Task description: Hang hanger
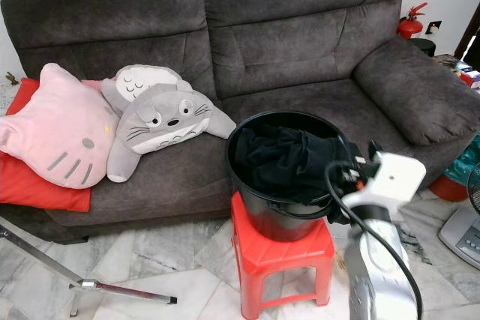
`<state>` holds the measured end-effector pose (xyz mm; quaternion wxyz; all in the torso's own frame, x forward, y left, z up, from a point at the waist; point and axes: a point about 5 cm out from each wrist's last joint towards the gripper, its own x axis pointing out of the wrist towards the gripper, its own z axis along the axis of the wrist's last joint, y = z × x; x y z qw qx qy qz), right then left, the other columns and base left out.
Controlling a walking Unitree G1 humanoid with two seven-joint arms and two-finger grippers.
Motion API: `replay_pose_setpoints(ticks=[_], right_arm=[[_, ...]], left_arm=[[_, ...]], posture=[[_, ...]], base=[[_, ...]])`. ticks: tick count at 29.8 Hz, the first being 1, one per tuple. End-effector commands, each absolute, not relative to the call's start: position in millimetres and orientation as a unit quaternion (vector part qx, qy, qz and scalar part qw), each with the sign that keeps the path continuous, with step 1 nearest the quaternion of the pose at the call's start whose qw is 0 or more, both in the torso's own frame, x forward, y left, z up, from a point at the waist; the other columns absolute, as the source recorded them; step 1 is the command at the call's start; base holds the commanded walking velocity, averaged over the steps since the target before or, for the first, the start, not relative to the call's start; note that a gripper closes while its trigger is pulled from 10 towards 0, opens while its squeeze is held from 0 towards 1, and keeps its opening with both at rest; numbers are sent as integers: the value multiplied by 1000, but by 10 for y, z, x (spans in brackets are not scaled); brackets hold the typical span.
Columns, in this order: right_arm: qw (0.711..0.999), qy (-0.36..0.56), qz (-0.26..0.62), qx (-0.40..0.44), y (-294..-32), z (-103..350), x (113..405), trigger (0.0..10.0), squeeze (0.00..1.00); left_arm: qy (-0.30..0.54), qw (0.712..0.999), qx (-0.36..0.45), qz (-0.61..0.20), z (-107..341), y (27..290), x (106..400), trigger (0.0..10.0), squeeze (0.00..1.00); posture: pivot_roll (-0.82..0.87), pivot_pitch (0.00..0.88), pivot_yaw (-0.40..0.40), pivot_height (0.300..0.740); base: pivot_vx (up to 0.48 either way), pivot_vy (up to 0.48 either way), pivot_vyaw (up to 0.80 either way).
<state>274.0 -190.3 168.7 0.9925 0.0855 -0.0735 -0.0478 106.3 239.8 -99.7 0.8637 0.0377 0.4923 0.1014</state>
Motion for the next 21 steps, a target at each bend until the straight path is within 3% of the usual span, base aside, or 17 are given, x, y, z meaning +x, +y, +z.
replay_pose_setpoints(ticks=[1,6,7,9,12,21], right_arm=[[993,-55,-26,102,-1724,1694,2854,10000,1000],[993,-56,-23,102,-1696,1705,2852,10000,1000],[992,-22,-30,123,-1554,1647,3005,10000,0],[989,36,-27,140,-1301,1588,3179,10000,0],[985,75,-35,149,-1205,1547,3209,10000,0],[970,131,-110,170,-1274,1517,3109,10000,0]], left_arm=[[496,861,50,102,-987,2457,1049,10000,0],[495,861,50,102,-986,2457,1050,10000,0],[494,862,47,105,-985,2456,1055,10000,0],[493,862,44,110,-984,2455,1063,10000,0],[493,862,43,112,-984,2455,1065,10000,0],[494,861,43,112,-985,2451,1065,10000,0]], posture=[[-204,0,103,740],[-204,0,103,740],[-187,0,93,740],[-186,0,93,740],[-185,0,88,740],[-202,0,93,740]], base=[[0,0,0],[0,0,0],[0,0,0],[0,0,0],[0,0,0],[0,0,0]])
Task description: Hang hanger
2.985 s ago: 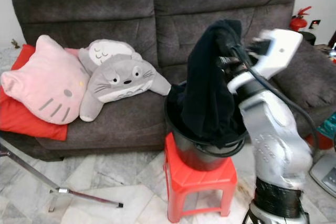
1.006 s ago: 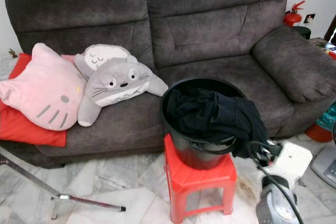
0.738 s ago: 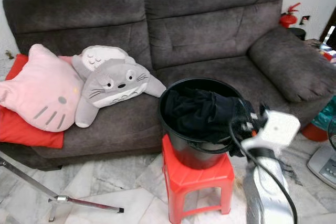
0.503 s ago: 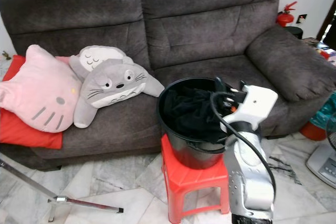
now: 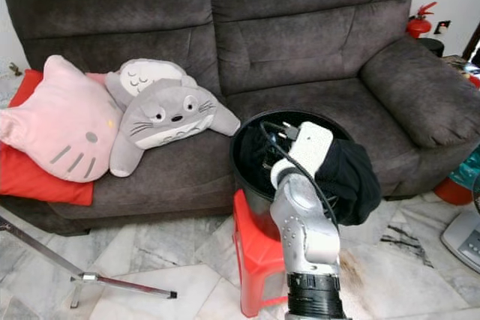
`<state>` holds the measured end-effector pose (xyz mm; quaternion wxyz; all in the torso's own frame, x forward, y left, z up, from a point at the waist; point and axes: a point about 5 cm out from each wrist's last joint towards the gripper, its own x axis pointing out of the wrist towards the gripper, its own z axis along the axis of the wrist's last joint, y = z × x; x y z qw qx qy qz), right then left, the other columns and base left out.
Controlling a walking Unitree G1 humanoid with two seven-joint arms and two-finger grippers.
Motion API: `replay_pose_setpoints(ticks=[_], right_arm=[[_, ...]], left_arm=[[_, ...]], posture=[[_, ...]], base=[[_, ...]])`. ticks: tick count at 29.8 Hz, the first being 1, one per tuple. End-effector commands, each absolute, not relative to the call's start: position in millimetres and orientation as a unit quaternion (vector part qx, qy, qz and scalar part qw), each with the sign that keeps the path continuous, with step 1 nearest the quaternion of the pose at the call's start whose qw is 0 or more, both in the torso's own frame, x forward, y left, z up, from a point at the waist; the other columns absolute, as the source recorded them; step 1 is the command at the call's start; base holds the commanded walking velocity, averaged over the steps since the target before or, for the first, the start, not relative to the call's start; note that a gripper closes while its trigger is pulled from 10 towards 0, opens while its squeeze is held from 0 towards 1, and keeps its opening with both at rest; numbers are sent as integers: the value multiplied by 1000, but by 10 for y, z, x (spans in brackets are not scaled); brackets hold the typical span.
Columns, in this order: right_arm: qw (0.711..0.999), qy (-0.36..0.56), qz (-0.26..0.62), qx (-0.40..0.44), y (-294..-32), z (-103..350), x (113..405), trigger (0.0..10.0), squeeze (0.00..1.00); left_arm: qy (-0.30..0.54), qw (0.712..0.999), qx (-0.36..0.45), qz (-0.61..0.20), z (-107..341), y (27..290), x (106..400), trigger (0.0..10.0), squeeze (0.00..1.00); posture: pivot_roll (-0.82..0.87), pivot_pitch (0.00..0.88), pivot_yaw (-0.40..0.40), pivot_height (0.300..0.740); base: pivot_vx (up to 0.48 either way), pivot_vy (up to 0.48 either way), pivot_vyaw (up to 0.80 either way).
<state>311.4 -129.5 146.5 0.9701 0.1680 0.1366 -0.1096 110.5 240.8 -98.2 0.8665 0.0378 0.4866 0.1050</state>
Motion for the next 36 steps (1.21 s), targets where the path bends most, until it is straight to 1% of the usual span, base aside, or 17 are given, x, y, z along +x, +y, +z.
replay_pose_setpoints(ticks=[1,3,8,11,17,20,23,26,36], right_arm=[[970,132,-120,163,-1274,1547,3090,10000,0],[974,134,-122,137,-1264,1604,3037,10000,0],[978,127,-108,122,-1245,1658,3016,10000,0],[984,120,-95,94,-1247,1721,2959,10000,0],[982,140,-98,85,-1277,1673,2861,10000,0],[978,156,-111,84,-1338,1608,2832,10000,0],[970,167,-151,89,-1463,1564,2817,10000,0],[968,166,-168,88,-1520,1548,2821,10000,0],[964,167,-186,93,-1609,1516,2849,10000,0]], left_arm=[[494,861,43,112,-986,2448,1066,10000,0],[493,861,43,113,-987,2445,1067,10000,0],[494,860,45,116,-987,2445,1067,10000,0],[494,860,42,117,-989,2437,1070,10000,0],[494,861,40,115,-989,2431,1074,10000,0],[493,861,40,115,-989,2429,1075,10000,0],[493,861,40,114,-989,2429,1076,10000,0],[493,861,41,115,-989,2431,1073,10000,0],[495,861,41,112,-990,2433,1071,10000,0]], posture=[[-202,0,91,740],[-205,0,89,740],[-208,0,89,740],[-210,0,87,740],[-218,0,86,740],[-218,0,86,740],[-218,0,86,740],[-216,0,88,740],[-214,0,90,740]], base=[[0,0,0],[0,0,0],[0,0,0],[0,0,0],[0,0,0],[0,0,0],[0,0,0],[0,0,0],[0,0,0]])
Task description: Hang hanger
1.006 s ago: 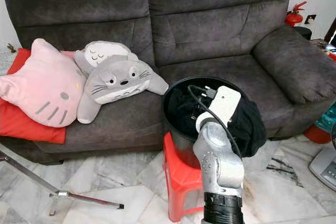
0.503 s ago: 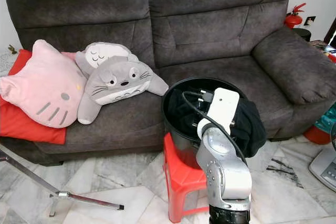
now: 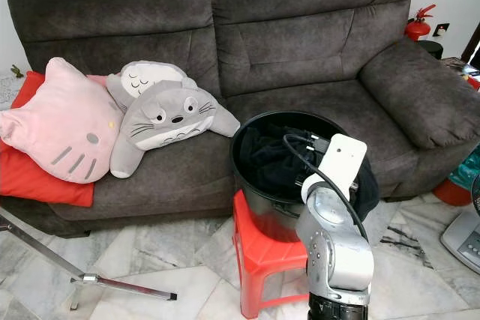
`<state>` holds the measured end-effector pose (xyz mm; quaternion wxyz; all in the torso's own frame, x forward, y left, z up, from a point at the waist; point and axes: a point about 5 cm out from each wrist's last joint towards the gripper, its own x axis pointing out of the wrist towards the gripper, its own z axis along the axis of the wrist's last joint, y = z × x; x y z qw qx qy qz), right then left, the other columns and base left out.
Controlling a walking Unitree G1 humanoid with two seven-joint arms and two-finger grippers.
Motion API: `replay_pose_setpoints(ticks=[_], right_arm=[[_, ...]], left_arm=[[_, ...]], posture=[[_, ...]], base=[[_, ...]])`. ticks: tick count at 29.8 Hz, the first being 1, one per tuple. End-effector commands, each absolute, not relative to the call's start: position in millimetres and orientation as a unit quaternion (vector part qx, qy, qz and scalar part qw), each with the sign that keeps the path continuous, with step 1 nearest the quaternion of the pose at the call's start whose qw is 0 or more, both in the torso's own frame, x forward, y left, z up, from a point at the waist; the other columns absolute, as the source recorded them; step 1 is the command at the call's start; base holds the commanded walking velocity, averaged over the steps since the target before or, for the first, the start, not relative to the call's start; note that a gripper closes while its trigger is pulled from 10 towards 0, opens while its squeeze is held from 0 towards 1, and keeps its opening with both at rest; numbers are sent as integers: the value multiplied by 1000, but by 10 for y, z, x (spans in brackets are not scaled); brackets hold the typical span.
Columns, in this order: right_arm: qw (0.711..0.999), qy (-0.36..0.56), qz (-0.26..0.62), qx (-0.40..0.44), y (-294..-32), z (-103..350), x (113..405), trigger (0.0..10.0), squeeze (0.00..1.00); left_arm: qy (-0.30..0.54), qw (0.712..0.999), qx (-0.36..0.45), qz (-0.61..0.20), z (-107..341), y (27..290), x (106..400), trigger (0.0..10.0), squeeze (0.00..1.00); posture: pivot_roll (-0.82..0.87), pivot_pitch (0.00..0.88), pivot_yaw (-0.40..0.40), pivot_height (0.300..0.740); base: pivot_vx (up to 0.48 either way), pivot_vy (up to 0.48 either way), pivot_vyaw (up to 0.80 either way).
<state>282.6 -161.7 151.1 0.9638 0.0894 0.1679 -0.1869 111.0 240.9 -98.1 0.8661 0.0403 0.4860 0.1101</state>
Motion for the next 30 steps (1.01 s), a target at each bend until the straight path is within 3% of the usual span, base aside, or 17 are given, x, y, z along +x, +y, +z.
replay_pose_setpoints(ticks=[1,30], right_arm=[[964,168,-187,93,-1613,1510,2852,10000,0],[955,182,-197,130,-1752,1437,3083,10000,0]], left_arm=[[495,861,41,112,-990,2432,1072,10000,0],[497,860,40,107,-992,2431,1067,10000,0]], posture=[[-214,0,90,740],[-208,0,93,740]], base=[[0,0,0],[0,0,0]])
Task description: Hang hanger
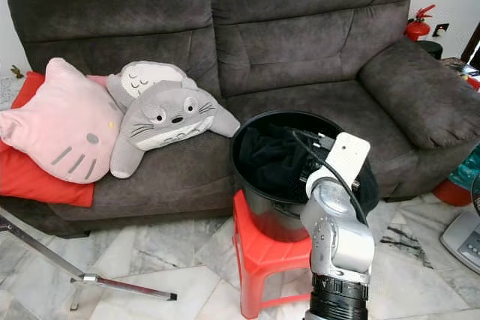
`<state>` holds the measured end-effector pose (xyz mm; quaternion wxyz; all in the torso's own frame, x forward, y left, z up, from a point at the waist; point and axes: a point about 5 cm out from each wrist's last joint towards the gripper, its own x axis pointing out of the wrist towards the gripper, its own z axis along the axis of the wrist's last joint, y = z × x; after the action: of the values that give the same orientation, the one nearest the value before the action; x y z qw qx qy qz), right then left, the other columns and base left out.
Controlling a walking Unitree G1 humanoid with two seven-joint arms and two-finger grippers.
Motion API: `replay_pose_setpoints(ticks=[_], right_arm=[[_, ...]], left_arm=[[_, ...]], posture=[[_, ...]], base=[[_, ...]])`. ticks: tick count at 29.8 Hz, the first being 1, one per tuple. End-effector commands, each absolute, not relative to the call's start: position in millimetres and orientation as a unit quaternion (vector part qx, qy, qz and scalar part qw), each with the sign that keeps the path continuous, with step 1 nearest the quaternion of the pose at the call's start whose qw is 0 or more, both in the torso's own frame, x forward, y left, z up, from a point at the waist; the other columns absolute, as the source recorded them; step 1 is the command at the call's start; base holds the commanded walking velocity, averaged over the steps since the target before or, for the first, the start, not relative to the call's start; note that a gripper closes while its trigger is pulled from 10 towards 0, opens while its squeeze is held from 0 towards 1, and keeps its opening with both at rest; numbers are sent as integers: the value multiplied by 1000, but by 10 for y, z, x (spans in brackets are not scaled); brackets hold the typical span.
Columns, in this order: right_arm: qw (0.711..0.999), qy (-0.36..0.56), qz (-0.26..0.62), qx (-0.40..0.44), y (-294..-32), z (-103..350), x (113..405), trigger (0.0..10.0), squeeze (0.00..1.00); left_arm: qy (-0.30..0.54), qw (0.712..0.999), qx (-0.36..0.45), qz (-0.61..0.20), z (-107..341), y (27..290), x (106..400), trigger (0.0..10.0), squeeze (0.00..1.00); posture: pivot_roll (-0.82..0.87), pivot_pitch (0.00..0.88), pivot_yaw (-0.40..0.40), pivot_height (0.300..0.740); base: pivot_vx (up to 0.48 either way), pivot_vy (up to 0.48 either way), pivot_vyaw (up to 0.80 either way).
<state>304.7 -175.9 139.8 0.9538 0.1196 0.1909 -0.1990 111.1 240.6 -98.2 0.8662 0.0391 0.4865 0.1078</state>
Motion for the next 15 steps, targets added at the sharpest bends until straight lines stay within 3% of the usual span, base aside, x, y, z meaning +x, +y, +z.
replay_pose_setpoints(ticks=[1,15], right_arm=[[955,182,-197,130,-1752,1437,3083,10000,0],[946,175,-229,147,-1890,1421,3108,10000,0]], left_arm=[[497,860,40,107,-992,2431,1067,10000,0],[499,860,41,103,-992,2436,1065,10000,0]], posture=[[-208,0,93,740],[-208,0,98,740]], base=[[0,0,0],[0,0,0]])
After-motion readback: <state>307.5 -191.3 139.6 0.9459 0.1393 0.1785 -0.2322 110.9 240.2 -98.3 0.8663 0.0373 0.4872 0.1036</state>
